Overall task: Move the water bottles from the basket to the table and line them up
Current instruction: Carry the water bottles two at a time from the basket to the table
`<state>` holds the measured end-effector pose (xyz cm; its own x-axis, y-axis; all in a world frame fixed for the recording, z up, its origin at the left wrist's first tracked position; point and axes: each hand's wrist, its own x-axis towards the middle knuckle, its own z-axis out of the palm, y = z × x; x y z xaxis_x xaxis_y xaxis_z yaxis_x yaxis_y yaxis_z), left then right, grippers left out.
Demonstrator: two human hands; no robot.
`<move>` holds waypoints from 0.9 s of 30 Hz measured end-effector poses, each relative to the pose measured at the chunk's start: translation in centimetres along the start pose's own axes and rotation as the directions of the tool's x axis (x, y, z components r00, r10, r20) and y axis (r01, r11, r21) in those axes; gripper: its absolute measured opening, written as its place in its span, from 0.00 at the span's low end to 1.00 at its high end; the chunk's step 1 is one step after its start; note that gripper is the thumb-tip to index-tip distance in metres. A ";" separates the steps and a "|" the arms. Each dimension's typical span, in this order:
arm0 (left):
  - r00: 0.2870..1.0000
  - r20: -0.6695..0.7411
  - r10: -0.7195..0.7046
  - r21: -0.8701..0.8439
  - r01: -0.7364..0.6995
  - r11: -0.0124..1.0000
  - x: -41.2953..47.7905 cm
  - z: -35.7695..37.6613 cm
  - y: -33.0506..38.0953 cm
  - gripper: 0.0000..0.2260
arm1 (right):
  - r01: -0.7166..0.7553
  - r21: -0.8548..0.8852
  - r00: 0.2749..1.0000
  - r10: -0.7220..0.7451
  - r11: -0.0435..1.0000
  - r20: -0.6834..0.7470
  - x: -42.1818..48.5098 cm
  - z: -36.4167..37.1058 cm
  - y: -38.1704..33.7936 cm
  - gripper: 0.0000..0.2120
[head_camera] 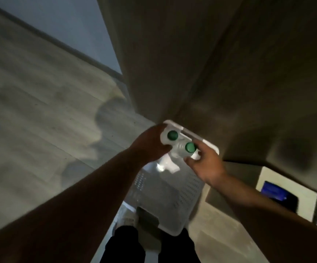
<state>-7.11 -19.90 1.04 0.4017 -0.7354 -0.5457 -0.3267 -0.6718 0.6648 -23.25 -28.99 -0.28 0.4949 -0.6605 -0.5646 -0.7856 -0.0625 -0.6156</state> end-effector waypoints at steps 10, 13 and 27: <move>0.999 -0.019 0.049 0.196 -0.044 0.980 3.7 3.1 -1.5 0.19 | -0.017 -0.113 1.000 0.014 0.993 -0.025 2.7 1.7 1.2 0.13; 0.997 -0.035 0.062 0.200 -0.054 0.978 0.3 1.2 -0.8 0.20 | -0.011 -0.080 0.997 0.005 0.997 -0.081 -0.4 0.5 -0.2 0.12; 0.974 -0.064 0.219 -0.096 -0.224 0.970 -27.4 -13.5 14.5 0.21 | -0.163 0.242 0.949 0.220 0.956 -0.228 -31.7 -11.7 -13.7 0.16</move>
<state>-11.26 -8.31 32.52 0.3741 -0.8575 -0.3533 -0.3248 -0.4779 0.8162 -32.46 -15.94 32.47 0.2125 -0.8107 -0.5455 -0.7425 0.2290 -0.6295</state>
